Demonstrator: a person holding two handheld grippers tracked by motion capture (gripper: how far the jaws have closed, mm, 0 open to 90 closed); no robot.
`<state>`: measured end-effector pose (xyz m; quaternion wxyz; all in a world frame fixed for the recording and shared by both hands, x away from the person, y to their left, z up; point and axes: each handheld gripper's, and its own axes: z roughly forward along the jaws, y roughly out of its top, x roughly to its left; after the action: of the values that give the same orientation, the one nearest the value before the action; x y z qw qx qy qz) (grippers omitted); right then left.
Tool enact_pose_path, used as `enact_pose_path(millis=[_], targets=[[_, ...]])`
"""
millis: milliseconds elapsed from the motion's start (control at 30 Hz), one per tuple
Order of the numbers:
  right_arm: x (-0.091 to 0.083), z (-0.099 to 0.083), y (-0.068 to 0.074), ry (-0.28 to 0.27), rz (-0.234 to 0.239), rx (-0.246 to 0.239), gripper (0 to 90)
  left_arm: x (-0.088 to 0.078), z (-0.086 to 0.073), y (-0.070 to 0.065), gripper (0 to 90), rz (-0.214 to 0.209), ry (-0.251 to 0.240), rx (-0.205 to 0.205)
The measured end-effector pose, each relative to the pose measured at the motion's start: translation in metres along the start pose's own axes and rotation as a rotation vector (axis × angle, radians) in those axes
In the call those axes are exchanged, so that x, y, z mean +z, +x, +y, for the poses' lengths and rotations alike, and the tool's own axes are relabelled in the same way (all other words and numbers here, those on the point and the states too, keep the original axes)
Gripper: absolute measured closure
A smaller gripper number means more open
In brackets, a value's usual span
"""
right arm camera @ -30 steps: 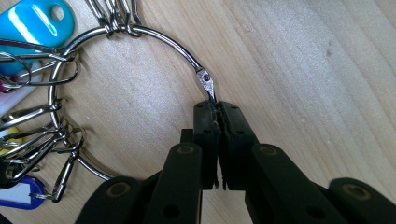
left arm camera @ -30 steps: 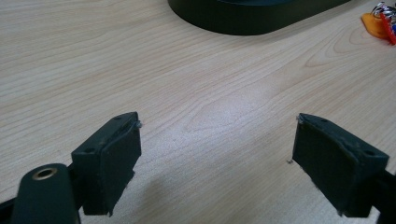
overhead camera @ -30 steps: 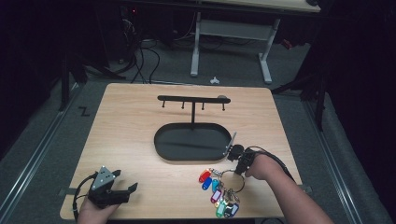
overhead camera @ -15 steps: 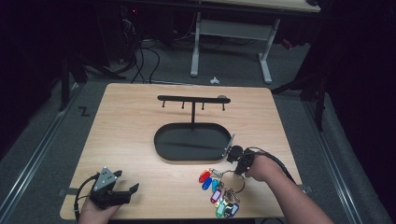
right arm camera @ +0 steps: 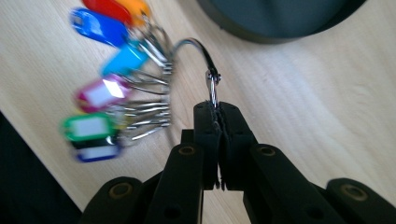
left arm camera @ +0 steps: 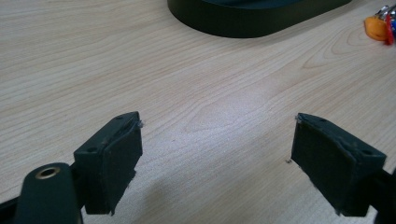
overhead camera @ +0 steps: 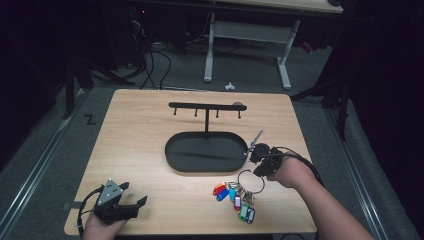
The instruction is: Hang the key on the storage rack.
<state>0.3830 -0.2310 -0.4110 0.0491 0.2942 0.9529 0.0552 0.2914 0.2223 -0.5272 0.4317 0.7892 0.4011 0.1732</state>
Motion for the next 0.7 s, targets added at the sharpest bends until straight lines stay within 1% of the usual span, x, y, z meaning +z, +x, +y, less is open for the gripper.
enact_pose_path(millis=[67,233,333,400,533,700], targets=[[-0.011,0.001,0.000,-0.015,-0.011,-0.006,87.8,0.000,0.000,0.000,16.9,0.001,-0.002,0.000],[-0.036,0.004,-0.001,-0.026,-0.047,-0.011,87.8,-0.001,0.000,0.001,17.3,0.000,-0.003,-0.003],[-0.045,0.006,-0.002,-0.026,-0.063,-0.011,87.8,-0.001,0.000,0.001,17.4,-0.002,0.000,-0.002],[-0.052,0.008,-0.003,-0.022,-0.083,-0.015,87.8,-0.001,0.000,0.001,17.5,-0.002,-0.001,-0.001],[-0.064,0.012,-0.005,-0.023,-0.095,-0.017,87.8,-0.001,0.000,0.002,17.6,-0.003,0.002,-0.002],[-0.080,0.018,-0.007,-0.034,-0.126,-0.021,87.7,-0.001,0.000,0.002,17.6,-0.002,0.000,-0.002]])
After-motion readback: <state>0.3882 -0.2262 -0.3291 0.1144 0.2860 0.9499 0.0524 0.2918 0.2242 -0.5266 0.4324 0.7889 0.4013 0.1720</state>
